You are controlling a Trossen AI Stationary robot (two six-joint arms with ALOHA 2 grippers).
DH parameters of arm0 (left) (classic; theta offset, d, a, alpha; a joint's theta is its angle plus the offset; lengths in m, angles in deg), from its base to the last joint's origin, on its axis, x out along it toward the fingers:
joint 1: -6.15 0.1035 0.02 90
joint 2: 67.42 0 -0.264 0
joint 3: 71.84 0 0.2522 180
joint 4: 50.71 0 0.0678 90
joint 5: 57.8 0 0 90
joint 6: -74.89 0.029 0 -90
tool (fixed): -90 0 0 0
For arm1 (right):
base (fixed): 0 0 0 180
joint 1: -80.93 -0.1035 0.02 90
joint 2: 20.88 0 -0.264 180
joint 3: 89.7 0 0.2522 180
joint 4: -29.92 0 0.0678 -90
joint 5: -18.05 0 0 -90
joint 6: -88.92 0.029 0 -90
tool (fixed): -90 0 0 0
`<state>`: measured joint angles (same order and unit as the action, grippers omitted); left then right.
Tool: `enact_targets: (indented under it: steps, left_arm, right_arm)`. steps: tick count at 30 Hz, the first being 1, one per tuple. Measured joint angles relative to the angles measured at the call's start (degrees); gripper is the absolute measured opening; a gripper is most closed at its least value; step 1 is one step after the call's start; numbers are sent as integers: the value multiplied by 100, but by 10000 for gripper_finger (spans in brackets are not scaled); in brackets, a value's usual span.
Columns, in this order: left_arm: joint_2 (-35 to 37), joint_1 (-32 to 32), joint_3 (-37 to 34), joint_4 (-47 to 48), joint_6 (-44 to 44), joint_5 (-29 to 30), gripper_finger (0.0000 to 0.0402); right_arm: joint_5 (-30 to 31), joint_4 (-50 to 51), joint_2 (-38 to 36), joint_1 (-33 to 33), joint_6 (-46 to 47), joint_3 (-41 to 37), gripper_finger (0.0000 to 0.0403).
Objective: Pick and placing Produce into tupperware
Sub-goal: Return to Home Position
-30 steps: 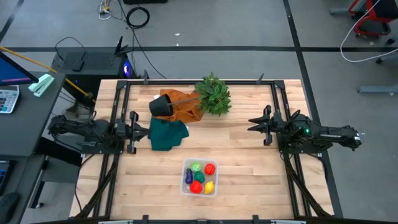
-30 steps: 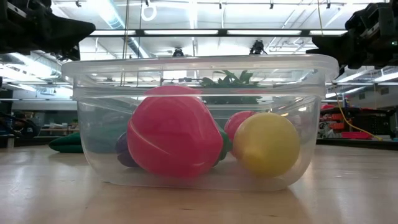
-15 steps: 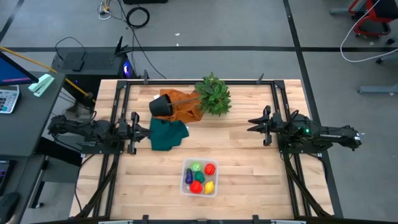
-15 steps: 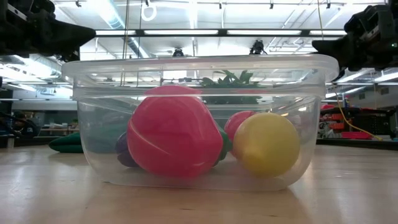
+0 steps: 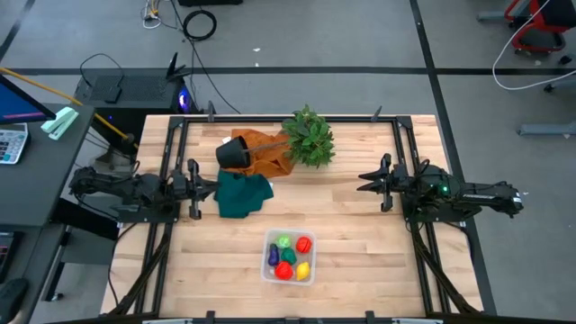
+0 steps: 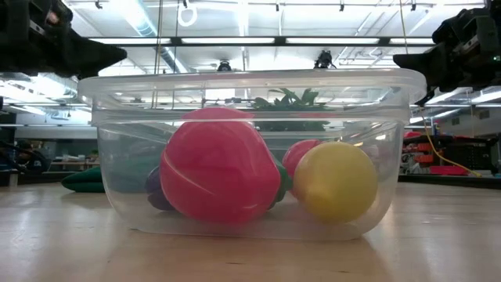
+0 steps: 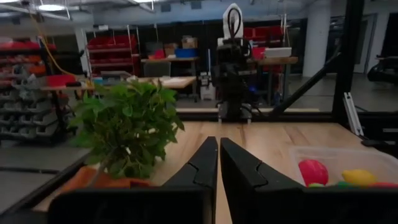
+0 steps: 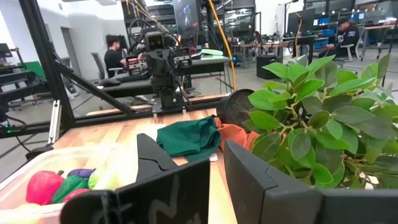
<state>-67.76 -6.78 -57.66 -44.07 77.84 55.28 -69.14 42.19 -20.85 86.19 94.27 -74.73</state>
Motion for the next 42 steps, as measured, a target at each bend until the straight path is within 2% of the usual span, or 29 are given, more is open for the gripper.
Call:
enact_targets:
  steps: [9,21,32,42]
  left_arm:
    - [-2,-4,1,220,-80,-5,43]
    - [-2,-4,-1,123,-84,3,28]
    - [-2,-4,-1,111,-84,3,40]
    - [-2,-4,-1,108,-84,3,25]
  right_arm:
    - [2,13,0,0,2,7,0]
    - [4,17,0,-1,4,7,0]
    - [6,20,0,0,4,11,0]
    - [7,22,0,-2,4,13,0]
